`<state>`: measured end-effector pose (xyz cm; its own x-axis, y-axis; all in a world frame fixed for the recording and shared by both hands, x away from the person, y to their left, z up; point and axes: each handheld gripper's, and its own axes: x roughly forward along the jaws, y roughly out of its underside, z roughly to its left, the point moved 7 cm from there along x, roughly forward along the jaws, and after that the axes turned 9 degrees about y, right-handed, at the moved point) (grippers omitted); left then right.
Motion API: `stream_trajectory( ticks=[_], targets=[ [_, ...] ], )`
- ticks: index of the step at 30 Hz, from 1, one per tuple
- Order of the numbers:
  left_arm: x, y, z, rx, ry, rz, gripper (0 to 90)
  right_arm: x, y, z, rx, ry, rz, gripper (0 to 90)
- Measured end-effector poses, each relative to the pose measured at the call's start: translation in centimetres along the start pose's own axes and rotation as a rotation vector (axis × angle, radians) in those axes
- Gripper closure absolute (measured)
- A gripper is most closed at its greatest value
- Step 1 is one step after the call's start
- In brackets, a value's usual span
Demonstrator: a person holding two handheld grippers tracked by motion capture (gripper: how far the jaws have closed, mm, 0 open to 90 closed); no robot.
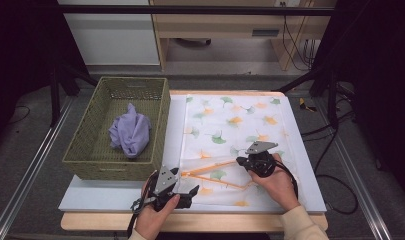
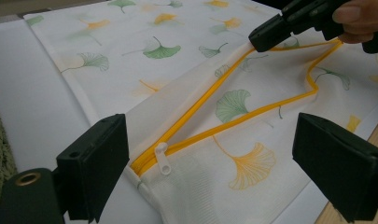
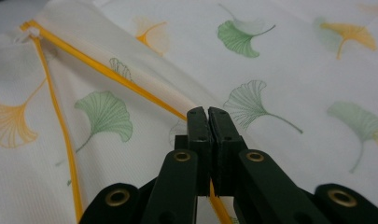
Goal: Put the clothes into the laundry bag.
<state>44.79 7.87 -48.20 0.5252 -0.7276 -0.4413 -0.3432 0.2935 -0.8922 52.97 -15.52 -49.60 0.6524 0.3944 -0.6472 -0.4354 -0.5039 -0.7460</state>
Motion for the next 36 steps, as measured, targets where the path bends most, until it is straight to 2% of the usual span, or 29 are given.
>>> stream_trajectory(
  ticks=[5, 12, 20, 36],
  targets=[
    [-0.1, -0.1, 0.0, 0.002, 0.001, 0.001, 10.4, -0.7, -0.8, -0.1, 0.018, 0.021, -0.050, 88.7],
    [0.0, 0.0, -0.2, 0.002, 0.004, 0.007, 10.1, -1.4, -1.5, 0.0, 0.029, 0.042, -0.091, 88.8],
    [0.0, 0.0, -0.1, 0.002, 0.000, 0.009, 9.9, -1.8, -2.0, 0.0, 0.049, 0.042, -0.124, 88.8],
    [-0.4, 0.1, 0.0, -0.023, 0.022, 0.015, 9.0, -2.6, -3.0, -0.6, 0.135, 0.045, -0.198, 88.9]
  ],
)
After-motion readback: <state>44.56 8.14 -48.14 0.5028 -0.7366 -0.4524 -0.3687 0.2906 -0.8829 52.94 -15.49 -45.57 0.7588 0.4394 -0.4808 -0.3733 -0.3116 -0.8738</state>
